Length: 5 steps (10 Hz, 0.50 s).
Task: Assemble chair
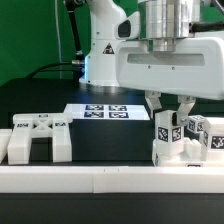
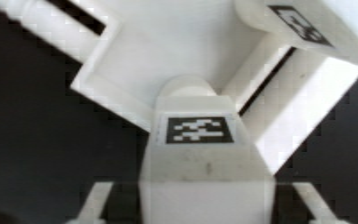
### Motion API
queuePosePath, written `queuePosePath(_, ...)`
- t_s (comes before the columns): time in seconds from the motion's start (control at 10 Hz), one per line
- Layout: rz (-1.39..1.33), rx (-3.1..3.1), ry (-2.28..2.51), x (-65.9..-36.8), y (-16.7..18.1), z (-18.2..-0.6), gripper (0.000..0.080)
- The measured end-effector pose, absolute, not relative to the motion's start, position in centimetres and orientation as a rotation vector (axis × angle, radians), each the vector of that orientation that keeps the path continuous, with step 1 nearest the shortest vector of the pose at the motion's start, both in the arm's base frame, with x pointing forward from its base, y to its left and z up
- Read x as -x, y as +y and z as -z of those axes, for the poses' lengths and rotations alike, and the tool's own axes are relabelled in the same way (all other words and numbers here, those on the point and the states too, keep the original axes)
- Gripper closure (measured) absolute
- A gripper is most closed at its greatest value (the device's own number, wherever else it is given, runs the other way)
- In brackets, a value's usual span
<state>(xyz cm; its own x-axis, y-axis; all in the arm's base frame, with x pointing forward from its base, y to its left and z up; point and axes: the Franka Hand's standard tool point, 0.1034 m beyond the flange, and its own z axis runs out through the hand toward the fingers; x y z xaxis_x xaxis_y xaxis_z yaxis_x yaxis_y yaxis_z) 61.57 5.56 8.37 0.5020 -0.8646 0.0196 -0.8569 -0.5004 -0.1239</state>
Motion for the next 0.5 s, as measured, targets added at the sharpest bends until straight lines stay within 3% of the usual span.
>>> queuePosePath(0.5, 0.112, 2.336, 1.900, -61.77, 5.55, -8.29, 0.0509)
